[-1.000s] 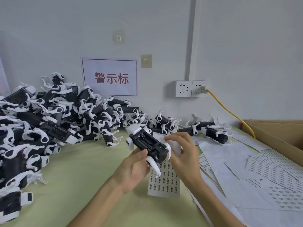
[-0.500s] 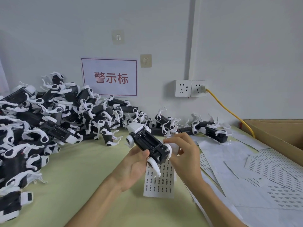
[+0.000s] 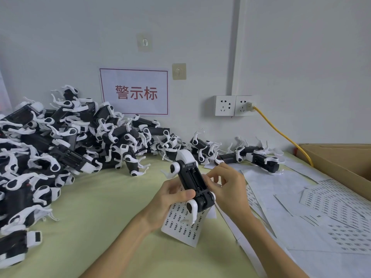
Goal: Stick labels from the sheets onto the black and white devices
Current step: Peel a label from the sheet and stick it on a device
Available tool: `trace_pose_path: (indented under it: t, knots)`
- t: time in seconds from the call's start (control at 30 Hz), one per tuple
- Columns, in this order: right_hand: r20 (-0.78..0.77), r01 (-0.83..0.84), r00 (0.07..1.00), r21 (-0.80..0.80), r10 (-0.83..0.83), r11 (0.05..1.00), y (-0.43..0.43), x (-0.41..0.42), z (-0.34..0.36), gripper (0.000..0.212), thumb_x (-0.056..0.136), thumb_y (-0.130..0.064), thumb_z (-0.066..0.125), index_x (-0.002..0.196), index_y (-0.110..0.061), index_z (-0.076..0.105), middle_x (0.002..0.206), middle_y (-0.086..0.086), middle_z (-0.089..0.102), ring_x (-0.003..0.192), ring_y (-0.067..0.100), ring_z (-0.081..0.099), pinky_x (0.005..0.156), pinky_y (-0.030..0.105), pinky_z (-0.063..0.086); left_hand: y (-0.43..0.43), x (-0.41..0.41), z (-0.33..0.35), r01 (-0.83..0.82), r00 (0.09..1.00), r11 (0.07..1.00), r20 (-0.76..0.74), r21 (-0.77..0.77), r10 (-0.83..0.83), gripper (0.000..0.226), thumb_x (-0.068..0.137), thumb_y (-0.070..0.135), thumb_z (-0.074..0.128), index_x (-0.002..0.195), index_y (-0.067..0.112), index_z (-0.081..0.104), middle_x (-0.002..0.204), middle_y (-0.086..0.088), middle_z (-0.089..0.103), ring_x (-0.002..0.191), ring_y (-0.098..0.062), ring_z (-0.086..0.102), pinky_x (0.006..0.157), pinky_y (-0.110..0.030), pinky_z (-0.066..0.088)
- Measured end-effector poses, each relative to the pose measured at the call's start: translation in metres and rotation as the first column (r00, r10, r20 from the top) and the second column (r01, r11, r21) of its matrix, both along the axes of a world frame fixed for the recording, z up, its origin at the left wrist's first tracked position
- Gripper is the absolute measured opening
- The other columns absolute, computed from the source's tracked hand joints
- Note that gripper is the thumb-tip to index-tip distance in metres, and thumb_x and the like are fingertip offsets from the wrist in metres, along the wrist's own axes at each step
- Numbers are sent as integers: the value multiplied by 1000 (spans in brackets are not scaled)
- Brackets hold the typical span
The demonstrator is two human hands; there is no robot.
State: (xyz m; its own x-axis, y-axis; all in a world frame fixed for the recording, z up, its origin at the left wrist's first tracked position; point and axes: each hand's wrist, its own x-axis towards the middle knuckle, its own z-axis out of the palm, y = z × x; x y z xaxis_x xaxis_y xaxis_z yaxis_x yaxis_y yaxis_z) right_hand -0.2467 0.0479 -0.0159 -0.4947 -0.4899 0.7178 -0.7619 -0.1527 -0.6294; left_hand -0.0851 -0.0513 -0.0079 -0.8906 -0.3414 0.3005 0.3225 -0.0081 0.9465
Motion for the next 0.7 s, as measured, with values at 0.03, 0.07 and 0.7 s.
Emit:
trace_pose_path:
  t: [0.03, 0.07, 0.7]
  knots:
    - [-2, 0, 1000, 13, 0, 1000, 0, 0, 1, 24, 83, -15, 81, 65, -26, 69, 65, -10, 53, 60, 7, 48, 56, 13, 32, -1, 0, 1, 5, 1000, 1000, -1, -9, -5, 28, 81, 29, 74, 104, 12, 74, 102, -10, 71, 95, -24, 66, 84, -29, 52]
    - [-1, -11, 1000, 21, 11, 1000, 1, -1, 2, 24, 83, -18, 80, 65, -28, 69, 65, -11, 55, 58, 7, 47, 55, 13, 32, -2, 0, 0, 8, 1000, 1000, -6, -16, -8, 30, 82, 29, 74, 104, 9, 73, 102, -11, 71, 95, -24, 66, 84, -29, 52]
    - [140, -118, 984, 73, 107, 990, 8, -2, 10, 27, 81, -7, 72, 61, -21, 62, 49, -17, 47, 48, 6, 38, 48, 15, 30, 1, -1, -2, 23, 1000, 1000, -1, 13, -23, 34, 79, 30, 74, 103, 6, 71, 95, -14, 68, 87, -27, 64, 79, -30, 52]
